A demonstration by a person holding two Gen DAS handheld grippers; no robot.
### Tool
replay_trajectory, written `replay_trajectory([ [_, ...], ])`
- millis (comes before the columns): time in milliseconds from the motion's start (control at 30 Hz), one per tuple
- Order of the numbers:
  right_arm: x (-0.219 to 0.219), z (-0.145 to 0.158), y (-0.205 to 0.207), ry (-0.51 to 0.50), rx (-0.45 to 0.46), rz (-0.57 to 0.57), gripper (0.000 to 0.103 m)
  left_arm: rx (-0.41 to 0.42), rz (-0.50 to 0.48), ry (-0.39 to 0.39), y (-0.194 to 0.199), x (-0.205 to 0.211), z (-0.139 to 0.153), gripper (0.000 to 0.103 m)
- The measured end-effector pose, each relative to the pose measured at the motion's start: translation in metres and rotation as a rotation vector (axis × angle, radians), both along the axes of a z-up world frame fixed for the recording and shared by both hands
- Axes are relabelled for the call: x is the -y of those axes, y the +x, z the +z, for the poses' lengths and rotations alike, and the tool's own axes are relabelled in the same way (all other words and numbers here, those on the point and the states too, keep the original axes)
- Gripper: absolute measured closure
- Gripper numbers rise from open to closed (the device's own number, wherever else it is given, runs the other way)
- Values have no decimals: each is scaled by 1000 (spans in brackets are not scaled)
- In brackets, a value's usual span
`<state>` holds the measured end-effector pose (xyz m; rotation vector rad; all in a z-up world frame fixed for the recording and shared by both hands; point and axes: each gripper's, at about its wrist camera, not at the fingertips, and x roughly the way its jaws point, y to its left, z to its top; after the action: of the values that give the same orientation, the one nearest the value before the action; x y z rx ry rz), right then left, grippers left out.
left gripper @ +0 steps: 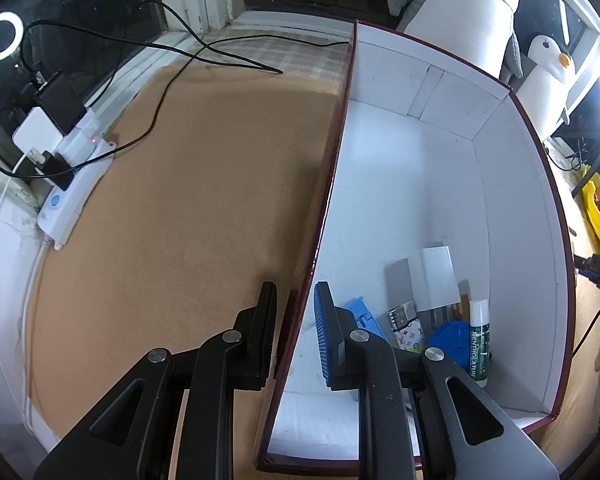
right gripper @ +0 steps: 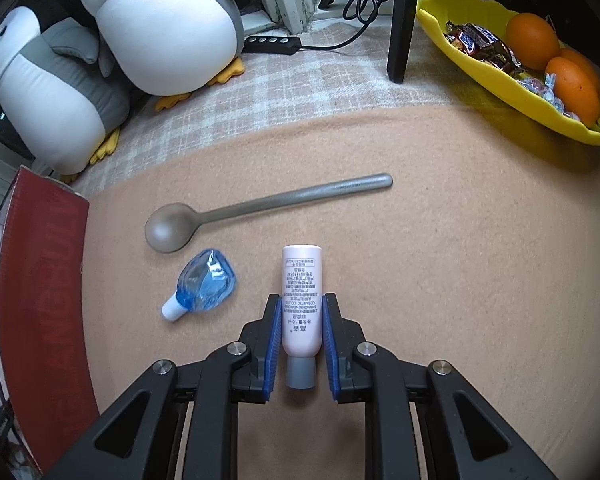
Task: Organize rigid objects
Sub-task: 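Carry the lotion bottle into the box and open the right tool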
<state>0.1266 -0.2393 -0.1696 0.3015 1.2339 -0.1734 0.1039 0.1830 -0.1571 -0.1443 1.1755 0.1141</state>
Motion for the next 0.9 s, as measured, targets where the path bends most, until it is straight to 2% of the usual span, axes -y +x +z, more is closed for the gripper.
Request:
replay_trajectory([
  [200,-5,8,-13,-2,19,21,85,17,-5,-11,-6,-1,4,86],
  [433,-29,35,-27,-13,72,80,85,43,-14,-27,-12,-3,9,89],
  [900,-113,88,-52,-29,185,272,85,80,-20,-41,-19,-6,14,95],
])
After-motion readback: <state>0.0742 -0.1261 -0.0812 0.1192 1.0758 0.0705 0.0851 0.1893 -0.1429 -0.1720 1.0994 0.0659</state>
